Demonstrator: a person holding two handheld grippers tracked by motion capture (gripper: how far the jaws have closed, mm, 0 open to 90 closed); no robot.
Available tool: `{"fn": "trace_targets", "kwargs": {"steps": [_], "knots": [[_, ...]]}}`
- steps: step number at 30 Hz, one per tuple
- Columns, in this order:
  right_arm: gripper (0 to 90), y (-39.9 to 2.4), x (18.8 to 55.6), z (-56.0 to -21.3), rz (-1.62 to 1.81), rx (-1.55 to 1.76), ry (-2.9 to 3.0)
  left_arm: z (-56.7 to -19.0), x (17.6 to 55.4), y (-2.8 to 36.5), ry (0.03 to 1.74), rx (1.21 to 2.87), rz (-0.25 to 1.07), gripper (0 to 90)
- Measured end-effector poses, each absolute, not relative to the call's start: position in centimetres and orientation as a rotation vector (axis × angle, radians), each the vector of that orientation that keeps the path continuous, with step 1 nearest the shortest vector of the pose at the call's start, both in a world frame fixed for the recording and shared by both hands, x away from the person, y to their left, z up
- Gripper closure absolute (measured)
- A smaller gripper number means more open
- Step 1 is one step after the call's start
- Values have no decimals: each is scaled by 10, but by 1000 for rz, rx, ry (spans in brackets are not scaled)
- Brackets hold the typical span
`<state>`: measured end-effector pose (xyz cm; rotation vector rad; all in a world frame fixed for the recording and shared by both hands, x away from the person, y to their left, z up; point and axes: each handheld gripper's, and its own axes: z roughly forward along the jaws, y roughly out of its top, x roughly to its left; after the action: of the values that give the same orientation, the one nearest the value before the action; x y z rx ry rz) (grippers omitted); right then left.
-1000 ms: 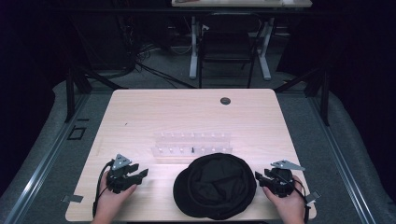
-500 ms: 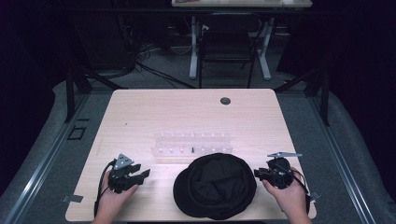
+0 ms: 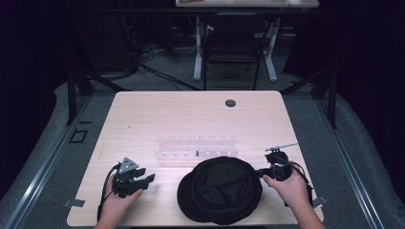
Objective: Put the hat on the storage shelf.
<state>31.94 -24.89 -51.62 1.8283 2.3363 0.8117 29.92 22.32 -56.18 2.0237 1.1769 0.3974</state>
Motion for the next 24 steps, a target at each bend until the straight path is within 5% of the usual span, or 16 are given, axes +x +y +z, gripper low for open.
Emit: {"fn": "trace_targets", "kwargs": {"steps": [14,17,24], "knots": [[740,-239,343,-520,668,1845,2476,-562,299,221,1172,2030,391,515],[869,-234,344,-521,632,1855,2513,-563,299,221,1170,2032,392,515],[875,-236,336,-520,620,1903,2493,-563,299,221,1170,2031,390,517]]}}
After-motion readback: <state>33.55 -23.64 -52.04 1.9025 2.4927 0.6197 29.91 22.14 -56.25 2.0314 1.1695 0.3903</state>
